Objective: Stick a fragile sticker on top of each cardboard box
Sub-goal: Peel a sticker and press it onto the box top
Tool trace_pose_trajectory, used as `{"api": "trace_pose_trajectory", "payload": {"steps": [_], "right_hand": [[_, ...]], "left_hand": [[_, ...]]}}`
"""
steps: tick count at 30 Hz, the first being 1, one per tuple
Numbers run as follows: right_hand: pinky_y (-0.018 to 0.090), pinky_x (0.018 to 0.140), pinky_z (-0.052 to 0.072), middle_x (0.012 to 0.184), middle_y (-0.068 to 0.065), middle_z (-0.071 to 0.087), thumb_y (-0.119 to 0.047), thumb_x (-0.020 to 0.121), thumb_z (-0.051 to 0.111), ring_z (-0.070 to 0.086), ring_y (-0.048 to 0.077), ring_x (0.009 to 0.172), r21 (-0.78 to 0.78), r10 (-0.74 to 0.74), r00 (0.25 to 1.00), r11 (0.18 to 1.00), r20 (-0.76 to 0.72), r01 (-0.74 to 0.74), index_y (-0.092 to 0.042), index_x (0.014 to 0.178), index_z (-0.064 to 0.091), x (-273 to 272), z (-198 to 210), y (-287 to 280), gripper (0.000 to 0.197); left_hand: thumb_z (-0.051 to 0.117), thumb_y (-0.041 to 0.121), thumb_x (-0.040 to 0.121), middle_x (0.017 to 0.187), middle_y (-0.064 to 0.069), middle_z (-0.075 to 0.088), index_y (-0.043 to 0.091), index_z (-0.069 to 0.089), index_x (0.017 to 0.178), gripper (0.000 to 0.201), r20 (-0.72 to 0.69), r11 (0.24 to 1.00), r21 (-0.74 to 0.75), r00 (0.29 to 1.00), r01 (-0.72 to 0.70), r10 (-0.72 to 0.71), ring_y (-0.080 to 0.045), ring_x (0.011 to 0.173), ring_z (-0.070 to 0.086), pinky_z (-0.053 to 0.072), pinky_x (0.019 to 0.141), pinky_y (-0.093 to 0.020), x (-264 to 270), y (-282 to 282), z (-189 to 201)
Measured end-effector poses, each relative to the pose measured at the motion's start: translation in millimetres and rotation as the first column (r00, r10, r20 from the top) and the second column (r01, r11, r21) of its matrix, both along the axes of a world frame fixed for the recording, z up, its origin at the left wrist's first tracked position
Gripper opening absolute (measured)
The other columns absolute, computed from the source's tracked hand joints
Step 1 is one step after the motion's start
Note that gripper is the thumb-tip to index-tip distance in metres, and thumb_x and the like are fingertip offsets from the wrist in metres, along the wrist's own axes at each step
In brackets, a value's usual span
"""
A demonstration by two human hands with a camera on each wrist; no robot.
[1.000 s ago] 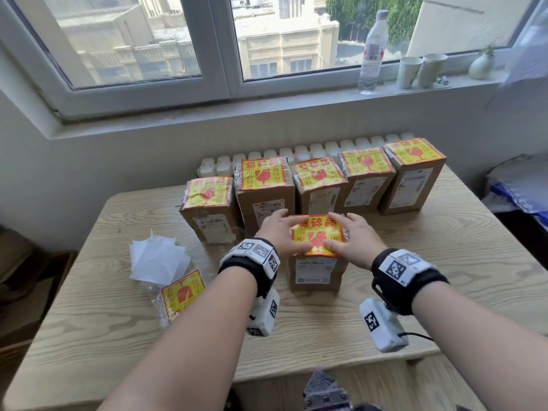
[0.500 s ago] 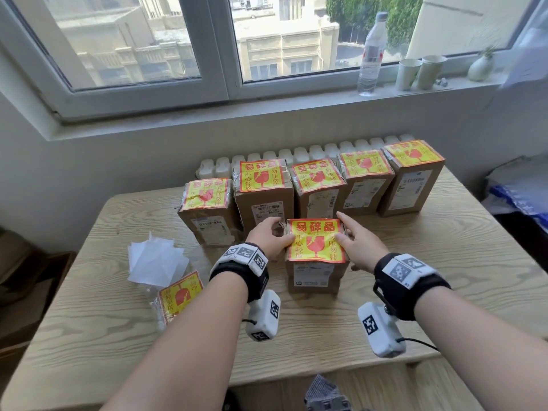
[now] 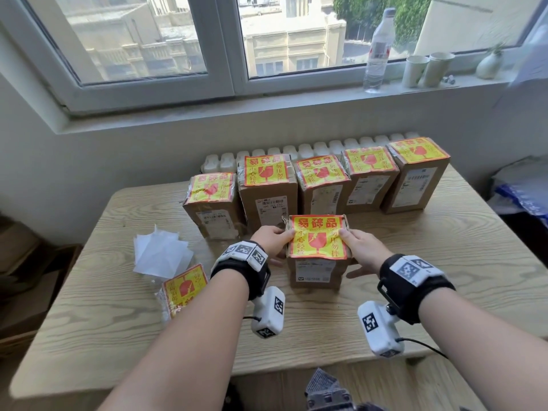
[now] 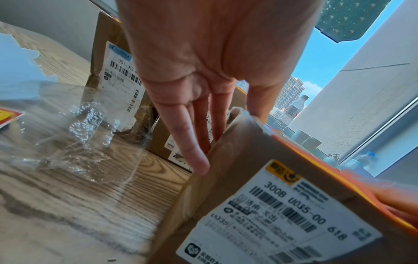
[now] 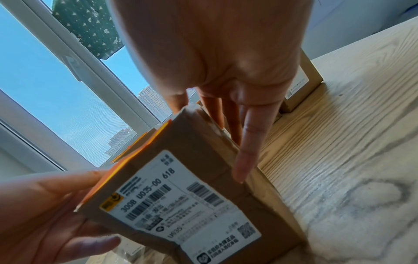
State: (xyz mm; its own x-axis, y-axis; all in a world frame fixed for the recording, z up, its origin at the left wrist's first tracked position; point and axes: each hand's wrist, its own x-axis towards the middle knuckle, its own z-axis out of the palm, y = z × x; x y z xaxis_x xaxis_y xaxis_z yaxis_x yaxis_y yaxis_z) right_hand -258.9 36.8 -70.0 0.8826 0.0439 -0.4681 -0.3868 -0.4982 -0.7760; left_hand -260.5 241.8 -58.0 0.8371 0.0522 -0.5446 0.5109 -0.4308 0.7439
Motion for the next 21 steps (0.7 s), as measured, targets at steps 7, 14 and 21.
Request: {"api": "trace_pose_trajectory", "payload": {"steps": [7,14,21], "right_hand": [[0.055,0.081,0.056,0.092,0.004,0.064,-0.046,0.099,0.040,0.063,0.033,0.097,0.051,-0.017,0.999,0.999,-0.041,0.019,-0.019,0.103,0.057,-6.1,12.4,3.6,0.032],[0.040,0.065,0.060,0.089,0.009,0.069,-0.061,0.093,0.036,0.071,0.030,0.076,-0.037,0.033,0.999,0.999,-0.005,-0.033,-0.019,0.090,0.061,-0.8,29.7,15.4,0.050],[0.043,0.070,0.061,0.081,0.014,0.073,-0.061,0.093,0.038,0.073,0.031,0.068,-0.015,0.104,0.995,0.994,0.010,-0.104,-0.014,0.084,0.063,4.3,44.7,50.0,0.053]], "left_hand": [[0.057,0.040,0.092,0.116,-0.011,0.066,0.007,0.058,0.127,0.048,-0.003,0.997,-0.054,0.999,-0.052,0.052,-0.024,0.099,0.067,0.060,0.075,-0.036,-4.9,6.0,1.1],[0.089,0.037,0.054,0.134,0.002,0.053,0.033,0.031,0.142,0.105,-0.062,0.965,-0.180,0.977,0.189,-0.203,-0.021,0.121,0.053,0.051,0.093,-0.046,-14.2,34.5,3.5],[0.090,0.019,0.038,0.132,-0.005,0.055,0.040,0.014,0.147,0.135,0.031,0.982,-0.138,0.992,0.126,-0.123,-0.028,0.118,0.057,0.055,0.085,-0.053,-24.5,66.0,9.4]]}}
